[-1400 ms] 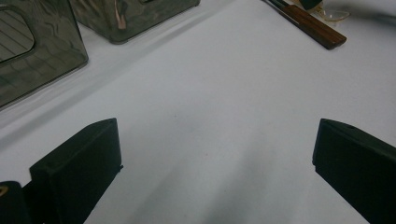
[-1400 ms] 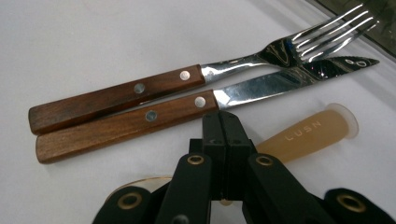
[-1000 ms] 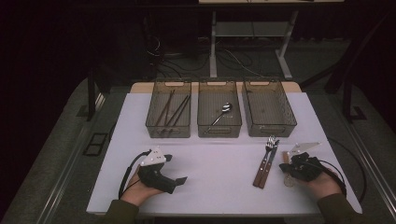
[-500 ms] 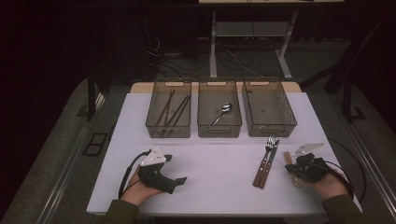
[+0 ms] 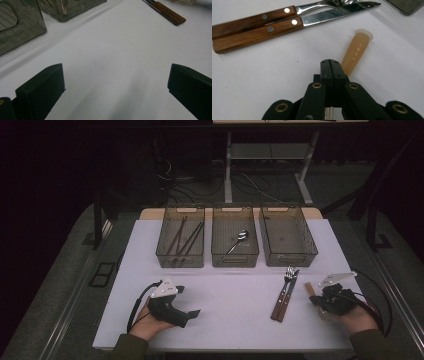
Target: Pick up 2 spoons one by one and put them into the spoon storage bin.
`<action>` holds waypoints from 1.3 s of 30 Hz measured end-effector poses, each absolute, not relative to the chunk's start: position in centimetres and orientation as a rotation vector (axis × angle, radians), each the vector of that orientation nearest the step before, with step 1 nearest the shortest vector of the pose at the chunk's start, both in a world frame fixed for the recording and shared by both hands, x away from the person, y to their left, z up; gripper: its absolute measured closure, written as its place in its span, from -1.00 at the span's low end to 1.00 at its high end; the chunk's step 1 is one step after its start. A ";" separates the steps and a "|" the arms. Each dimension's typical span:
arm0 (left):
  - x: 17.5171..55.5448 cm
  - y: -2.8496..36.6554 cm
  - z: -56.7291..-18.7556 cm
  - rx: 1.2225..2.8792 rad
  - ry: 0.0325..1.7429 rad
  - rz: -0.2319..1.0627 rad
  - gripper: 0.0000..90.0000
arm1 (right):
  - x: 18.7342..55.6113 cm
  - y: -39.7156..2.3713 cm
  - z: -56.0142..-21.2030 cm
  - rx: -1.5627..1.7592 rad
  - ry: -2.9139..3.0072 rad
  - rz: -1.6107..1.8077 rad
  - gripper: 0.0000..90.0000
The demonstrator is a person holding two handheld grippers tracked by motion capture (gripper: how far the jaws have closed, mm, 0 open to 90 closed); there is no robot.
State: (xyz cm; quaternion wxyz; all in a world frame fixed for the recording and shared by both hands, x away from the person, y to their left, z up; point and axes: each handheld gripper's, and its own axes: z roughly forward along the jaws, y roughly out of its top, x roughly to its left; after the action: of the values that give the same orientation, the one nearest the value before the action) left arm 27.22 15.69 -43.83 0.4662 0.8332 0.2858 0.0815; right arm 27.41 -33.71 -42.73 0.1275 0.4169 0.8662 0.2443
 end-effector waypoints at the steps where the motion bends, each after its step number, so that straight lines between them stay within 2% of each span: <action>1: 27.2 15.7 -43.8 2.045 0.701 0.200 -1.00 | 27.4 -33.7 -42.8 1.222 2.519 0.728 0.99; 3: 27.2 15.7 -43.8 2.045 0.695 0.197 -1.00 | 27.4 -33.9 -42.6 1.231 2.494 0.763 0.96; 11: 27.1 15.6 -43.7 2.045 0.687 0.197 -1.00 | 27.9 -34.3 -41.7 1.317 2.325 0.851 0.32; 14: 27.1 15.5 -43.7 2.047 0.686 0.196 -1.00 | 28.8 -34.1 -42.2 1.365 2.299 0.851 0.24; 21: 27.2 15.5 -43.8 2.050 0.684 0.197 -1.00 | 30.1 -33.7 -43.4 1.413 2.308 0.785 0.25; 30: 27.2 15.5 -43.8 2.052 0.678 0.193 -1.00 | 30.2 -33.9 -44.2 1.416 2.337 0.775 0.60; 39: 27.1 15.4 -43.7 2.045 0.667 0.193 -1.00 | 30.2 -34.0 -44.1 1.401 2.342 0.780 0.63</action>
State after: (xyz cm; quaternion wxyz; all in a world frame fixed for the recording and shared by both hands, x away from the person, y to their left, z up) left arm 27.11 15.43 -43.73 0.4715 0.8351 0.2723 0.0787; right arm 30.24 -34.01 -44.08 0.1510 0.4879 0.8157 0.2717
